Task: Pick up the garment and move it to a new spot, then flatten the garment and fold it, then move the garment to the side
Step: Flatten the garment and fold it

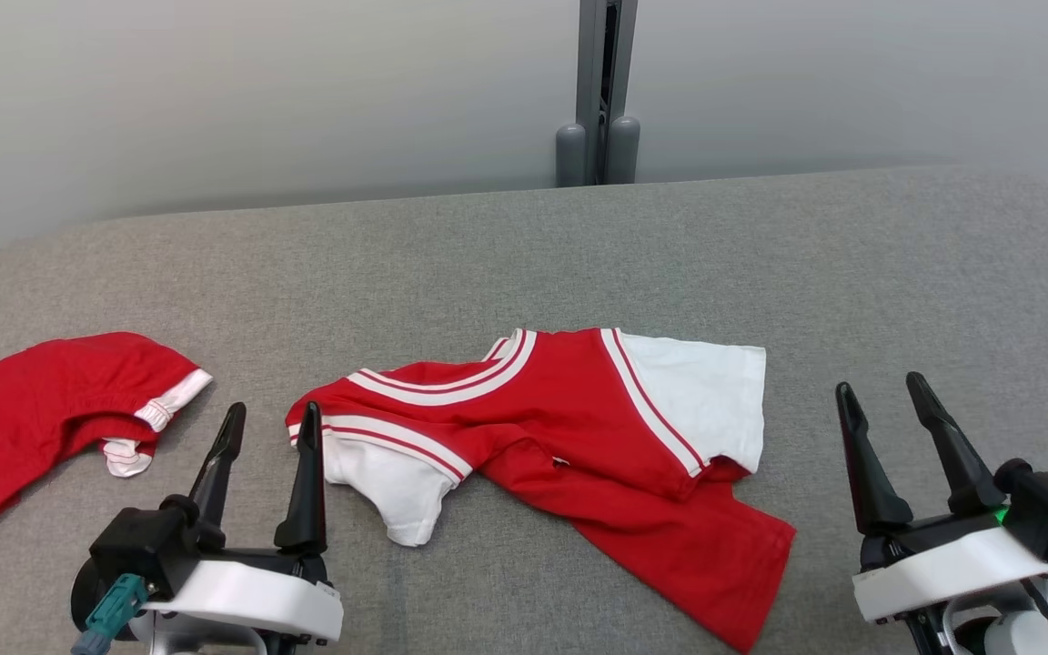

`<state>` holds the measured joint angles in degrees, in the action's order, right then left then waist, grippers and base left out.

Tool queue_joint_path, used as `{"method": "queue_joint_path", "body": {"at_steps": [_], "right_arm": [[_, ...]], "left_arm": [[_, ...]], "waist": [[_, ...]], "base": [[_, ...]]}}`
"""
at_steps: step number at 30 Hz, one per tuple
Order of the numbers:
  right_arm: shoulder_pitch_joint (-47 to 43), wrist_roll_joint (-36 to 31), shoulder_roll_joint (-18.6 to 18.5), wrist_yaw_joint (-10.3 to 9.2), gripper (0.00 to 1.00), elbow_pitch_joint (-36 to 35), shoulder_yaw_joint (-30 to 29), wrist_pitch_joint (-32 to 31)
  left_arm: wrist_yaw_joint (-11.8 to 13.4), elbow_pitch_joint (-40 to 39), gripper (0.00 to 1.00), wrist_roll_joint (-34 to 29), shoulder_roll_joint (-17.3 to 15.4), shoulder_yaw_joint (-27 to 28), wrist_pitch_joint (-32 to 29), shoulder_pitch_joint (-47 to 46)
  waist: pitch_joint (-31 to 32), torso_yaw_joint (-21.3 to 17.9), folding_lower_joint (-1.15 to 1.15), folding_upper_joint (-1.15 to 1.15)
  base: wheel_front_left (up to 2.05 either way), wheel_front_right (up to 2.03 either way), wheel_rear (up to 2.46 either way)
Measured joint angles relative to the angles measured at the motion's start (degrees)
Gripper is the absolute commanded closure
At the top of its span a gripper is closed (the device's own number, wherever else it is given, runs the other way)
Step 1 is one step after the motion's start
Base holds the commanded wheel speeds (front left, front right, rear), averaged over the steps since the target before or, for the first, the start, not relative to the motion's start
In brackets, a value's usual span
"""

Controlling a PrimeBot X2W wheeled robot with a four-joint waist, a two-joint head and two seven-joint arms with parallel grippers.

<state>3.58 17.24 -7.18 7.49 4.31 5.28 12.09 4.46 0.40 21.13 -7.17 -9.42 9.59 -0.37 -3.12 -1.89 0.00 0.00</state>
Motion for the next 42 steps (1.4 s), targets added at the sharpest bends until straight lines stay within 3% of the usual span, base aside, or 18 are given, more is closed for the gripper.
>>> {"method": "queue_joint_path", "body": {"at_steps": [6, 10, 16, 27, 28, 29, 30, 42], "right_arm": [[3.03, 2.4, -1.4, 0.0, 0.0, 2.2, 4.0, -5.84], [10.76, 5.41, -2.93, 0.0, 0.0, 8.6, 7.83, -16.75], [18.06, 7.72, -2.27, 0.0, 0.0, 20.27, 10.09, -28.69], [22.03, 7.43, 0.03, 0.0, 0.0, 33.3, 8.69, -34.82], [22.26, 7.35, -0.02, 0.0, 0.1, 33.57, 8.73, -34.56], [22.35, 7.08, -0.12, 0.0, 0.8, 33.64, 8.8, -33.84], [22.41, 6.99, -0.25, 0.0, 1.0, 33.77, 8.82, -33.01], [29.05, 4.01, -4.44, 0.01, 1.0, 31.95, 7.1, -27.06]], "left_arm": [[-0.29, 0.64, 0.0, 0.63, -0.23, -0.2, -0.52, -0.87], [-0.45, 1.01, 0.0, 1.09, 0.42, -1.27, -1.08, -1.52], [-0.97, 2.49, 0.0, 1.82, 1.03, -2.37, -0.92, -2.88], [-1.87, 5.11, 0.0, 3.05, 1.62, -3.23, 0.1, -4.56], [-1.88, 5.25, 0.0, 3.08, 1.67, -3.28, 0.16, -4.59], [-1.88, 5.42, 0.0, 3.1, 1.71, -3.35, 0.26, -4.59], [-1.88, 5.5, 0.0, 3.12, 1.75, -3.38, 0.27, -4.59], [-2.31, 5.66, 0.0, 3.68, 2.34, -5.35, 0.66, -6.02]], "waist": [[-0.03, 0.78, 0.0, 0.0], [-0.78, 2.03, 0.0, 0.0], [-2.02, 5.31, 0.0, 0.0], [-4.32, 11.45, 0.0, 0.0], [-4.41, 11.76, 0.0, 0.0], [-4.48, 12.01, 0.0, 0.0], [-4.53, 12.22, 0.0, 0.0], [-6.63, 14.78, 0.0, 0.0]], "base": [[0.0, 0.0, 0.0], [0.0, 0.0, 0.0], [0.0, 0.0, 0.0], [0.0, 0.0, 0.0], [0.0, 0.0, 0.0], [0.0, 0.0, 0.0], [0.0, 0.0, 0.0], [0.0, 0.0, 0.0]]}}
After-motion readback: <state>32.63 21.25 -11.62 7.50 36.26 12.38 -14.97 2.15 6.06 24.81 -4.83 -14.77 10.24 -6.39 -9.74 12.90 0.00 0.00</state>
